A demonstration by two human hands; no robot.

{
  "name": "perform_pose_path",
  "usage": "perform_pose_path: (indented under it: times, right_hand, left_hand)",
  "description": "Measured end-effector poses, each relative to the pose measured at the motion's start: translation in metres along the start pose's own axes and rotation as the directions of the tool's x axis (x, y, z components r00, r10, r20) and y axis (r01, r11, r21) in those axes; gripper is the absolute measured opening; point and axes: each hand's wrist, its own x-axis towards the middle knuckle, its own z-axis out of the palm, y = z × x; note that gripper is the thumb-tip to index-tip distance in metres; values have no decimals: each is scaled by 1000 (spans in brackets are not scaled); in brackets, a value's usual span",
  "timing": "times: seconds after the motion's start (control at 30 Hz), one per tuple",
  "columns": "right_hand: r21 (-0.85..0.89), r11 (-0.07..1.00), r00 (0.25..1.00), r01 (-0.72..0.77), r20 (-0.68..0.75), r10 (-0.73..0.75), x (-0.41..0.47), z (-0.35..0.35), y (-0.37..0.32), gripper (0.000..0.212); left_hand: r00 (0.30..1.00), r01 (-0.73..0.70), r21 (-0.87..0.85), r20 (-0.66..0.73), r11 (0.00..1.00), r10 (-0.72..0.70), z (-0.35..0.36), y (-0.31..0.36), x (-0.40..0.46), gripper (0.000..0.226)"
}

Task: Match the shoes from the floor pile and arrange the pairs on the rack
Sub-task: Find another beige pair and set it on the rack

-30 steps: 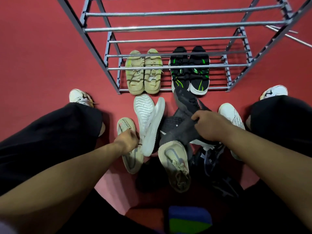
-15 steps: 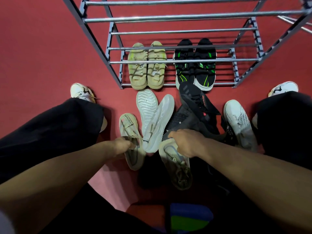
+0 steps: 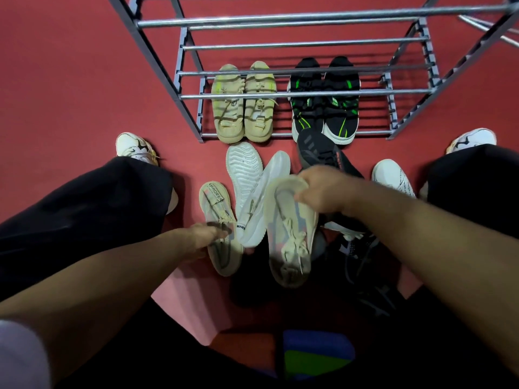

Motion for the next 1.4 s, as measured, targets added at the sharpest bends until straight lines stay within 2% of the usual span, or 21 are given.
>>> perform_pose_path:
  times: [0.1,0.23,0.27,0.3,0.37,0.4,0.5,0.63,0.7,0.73,0.8,0.9,1.03,1.17,1.23,1.3,1.33,1.4]
  right_hand:
    - [247,969,994,-12,-100,37,-4,-33,2,24]
    - [363,931,939,-34,-307,154,8,-29,17,32]
    - [382,923,921,-43,-343,185,13,-22,22,35]
    - [406,912,911,-61,-350,217,16,-16,25,39]
    - [465,879,903,-108,-323,282,24,-4,32,46]
    - [499,856,896,-134,-307,320,28,1,36,50]
    - [589,766,854,-257,-233,466,30,16,37,63]
    - [605,644,791,-467,-39,610,14,52,26,93]
    - [612,602,787,-513,55,614,12,67,23,82]
    - [622,592,811,-512,123,572,11,70,22,72]
    - [641,598,865,-482,241,439,8,69,22,53]
    - [656,601,885,-457,271,378,5,67,23,40]
    - [723,523,883,-451,273,383,5,62,22,28]
    - [776,482,895,-407,234,380,2,44,19,13]
    - [794,470,901,-385,213,379,0,33,16,12]
    - [806,475,913,-354,187,364,-1,24,12,21]
    - [808,488,921,-331,164,352,-1,20,12,25]
    - [814,517,940,-265,99,326,-3,10,11,18]
  left_hand:
    - [1000,-27,-36,2,999,27,5,-2,2,48]
    - [973,-67,27,-219,997,71,3,1,-1,79]
    - [964,-65,57,-256,996,78,5,4,-6,75]
    - [956,-53,95,-283,994,78,8,8,-12,61]
    - [941,-46,175,-322,984,101,13,14,-17,28]
    - [928,-58,198,-350,979,126,13,16,-17,24]
    - [894,-123,238,-394,964,212,4,27,-26,31]
    - [852,-164,262,-448,951,270,-16,44,-33,37]
    - [833,-174,220,-487,960,263,-22,49,-36,34]
    - [836,-180,173,-491,968,243,-23,50,-39,32]
    - [873,-211,38,-442,977,206,-20,51,-43,30]
    - [938,-219,-194,-312,956,151,-11,51,-44,27]
    - [980,-197,-263,-88,944,180,-7,51,-45,20]
    - [967,-175,-262,137,949,216,-12,53,-54,15]
    - [942,-239,-259,172,936,288,-16,58,-57,33]
    - [918,-313,-278,157,908,364,-20,64,-62,50]
    - [907,-343,-299,140,890,396,-22,67,-65,53]
    - [889,-390,-348,101,853,447,-21,75,-77,55]
